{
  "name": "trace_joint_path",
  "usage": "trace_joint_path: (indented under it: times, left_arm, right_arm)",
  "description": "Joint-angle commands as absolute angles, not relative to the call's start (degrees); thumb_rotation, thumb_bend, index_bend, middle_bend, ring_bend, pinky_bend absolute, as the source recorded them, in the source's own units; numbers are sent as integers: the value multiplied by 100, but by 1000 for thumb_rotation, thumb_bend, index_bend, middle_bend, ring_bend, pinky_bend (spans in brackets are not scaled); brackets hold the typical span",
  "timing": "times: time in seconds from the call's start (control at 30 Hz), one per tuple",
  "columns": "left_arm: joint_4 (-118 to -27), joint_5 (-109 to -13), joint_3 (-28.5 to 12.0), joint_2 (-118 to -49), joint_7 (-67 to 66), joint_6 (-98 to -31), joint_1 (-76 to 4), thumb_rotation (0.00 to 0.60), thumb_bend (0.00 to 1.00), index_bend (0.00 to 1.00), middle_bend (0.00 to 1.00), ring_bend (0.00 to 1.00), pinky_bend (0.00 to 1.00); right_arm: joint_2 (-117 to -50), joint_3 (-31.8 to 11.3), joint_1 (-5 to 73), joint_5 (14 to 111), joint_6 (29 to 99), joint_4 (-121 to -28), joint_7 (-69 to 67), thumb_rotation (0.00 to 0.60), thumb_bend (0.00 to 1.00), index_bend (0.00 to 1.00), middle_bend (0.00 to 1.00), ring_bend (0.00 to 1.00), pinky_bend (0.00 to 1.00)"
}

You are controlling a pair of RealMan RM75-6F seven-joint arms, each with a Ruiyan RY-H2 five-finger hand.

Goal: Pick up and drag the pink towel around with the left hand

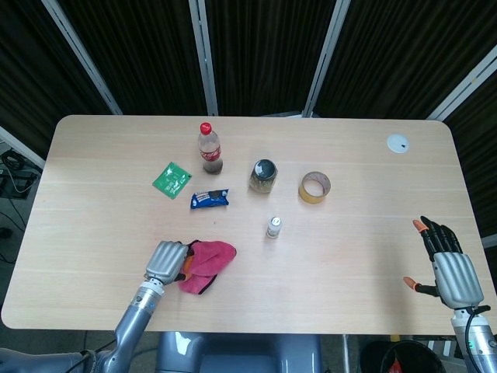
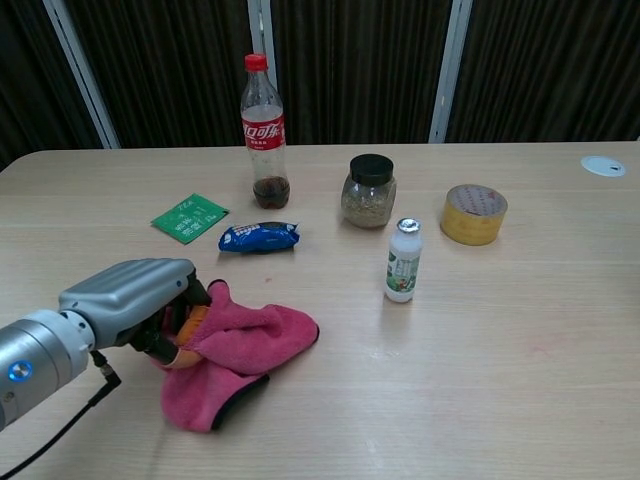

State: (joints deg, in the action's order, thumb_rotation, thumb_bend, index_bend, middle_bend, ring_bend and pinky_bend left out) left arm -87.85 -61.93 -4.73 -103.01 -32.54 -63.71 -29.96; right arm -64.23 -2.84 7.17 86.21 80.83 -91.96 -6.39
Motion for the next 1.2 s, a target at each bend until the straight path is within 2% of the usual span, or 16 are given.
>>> trace_joint_path:
  times: [0.03,0.2,0.4,0.9,1.2]
  left_arm:
    - [-8833,-6120,-500,-10473,-3393,-6396,-3056,600,513,782,573,487,541]
    - [-8762,-5995,-515,-10815,-3631,-6429,-3125,600,509,782,574,487,541]
    - [-8649,-5909,-483,-10764,-3796,-6492,-3112,600,512,782,574,487,541]
    - [-8143,-5782,-823,-9248,-2943,-6457,-2867,600,512,781,573,487,539]
    - [-8136,-5835,-1127,-8832,-2546,-6476,-2915,600,510,776,568,485,537]
  right_arm:
    - [-6425,-288,717,8619,8086,-9192,-646,600,0,0,0,0,0]
    - [-6419,-291,718,8617,8079,-9172,-693,600,0,0,0,0,0]
    - [-6408,-289,714,8620,8081,-9161,-730,600,0,0,0,0,0]
    - [-6441,-293,714,8606,8080,-9198,-583,600,0,0,0,0,0]
    - [-6443,-294,716,8600,8074,-9205,-549,600,0,0,0,0,0]
